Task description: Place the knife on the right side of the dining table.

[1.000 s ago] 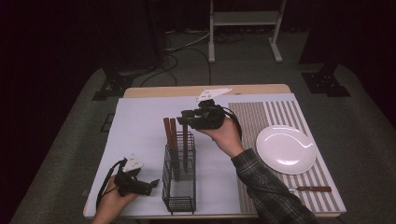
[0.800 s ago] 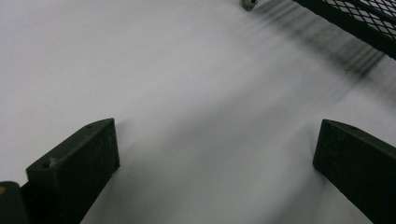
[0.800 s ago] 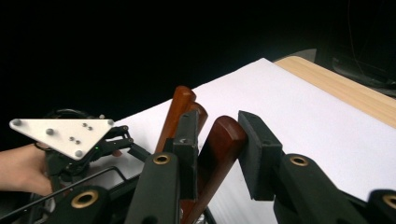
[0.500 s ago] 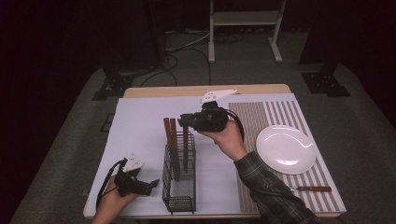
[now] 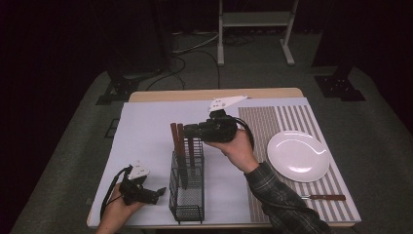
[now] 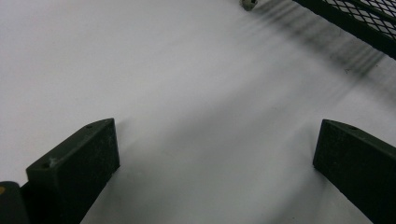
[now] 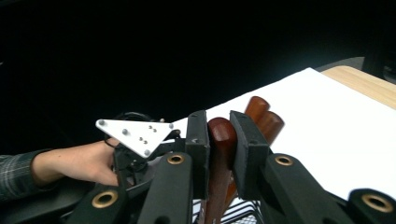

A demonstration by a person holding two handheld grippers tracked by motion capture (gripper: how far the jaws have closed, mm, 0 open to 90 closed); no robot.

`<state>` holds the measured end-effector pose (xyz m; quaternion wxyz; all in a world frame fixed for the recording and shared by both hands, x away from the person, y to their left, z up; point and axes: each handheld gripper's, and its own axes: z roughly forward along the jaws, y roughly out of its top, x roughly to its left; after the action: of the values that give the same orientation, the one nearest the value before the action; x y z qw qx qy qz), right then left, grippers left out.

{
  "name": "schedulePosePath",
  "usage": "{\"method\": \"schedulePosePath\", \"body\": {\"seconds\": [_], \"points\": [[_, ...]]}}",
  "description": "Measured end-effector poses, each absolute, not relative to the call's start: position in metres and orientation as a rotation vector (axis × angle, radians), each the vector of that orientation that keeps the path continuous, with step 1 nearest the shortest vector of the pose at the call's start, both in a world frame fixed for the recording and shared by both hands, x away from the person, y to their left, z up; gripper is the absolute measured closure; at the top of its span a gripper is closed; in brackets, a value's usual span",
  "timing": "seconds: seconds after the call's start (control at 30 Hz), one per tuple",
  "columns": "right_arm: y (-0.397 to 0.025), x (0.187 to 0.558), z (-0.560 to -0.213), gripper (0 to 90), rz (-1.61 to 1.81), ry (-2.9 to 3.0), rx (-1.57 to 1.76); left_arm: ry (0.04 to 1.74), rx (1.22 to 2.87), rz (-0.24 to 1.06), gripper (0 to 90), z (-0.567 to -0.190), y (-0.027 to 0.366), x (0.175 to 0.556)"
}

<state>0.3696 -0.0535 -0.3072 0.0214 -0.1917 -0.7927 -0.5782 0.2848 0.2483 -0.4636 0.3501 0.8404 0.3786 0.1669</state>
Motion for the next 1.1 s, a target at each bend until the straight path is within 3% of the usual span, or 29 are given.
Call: {"method": "schedulePosePath", "body": {"seconds": [1.1], "points": [[-0.065, 0.366, -0.253, 79.4, -1.979, -2.469, -0.530, 0.979, 2.178, 0.432, 0.0, -0.464, 0.248, 0.285]]}}
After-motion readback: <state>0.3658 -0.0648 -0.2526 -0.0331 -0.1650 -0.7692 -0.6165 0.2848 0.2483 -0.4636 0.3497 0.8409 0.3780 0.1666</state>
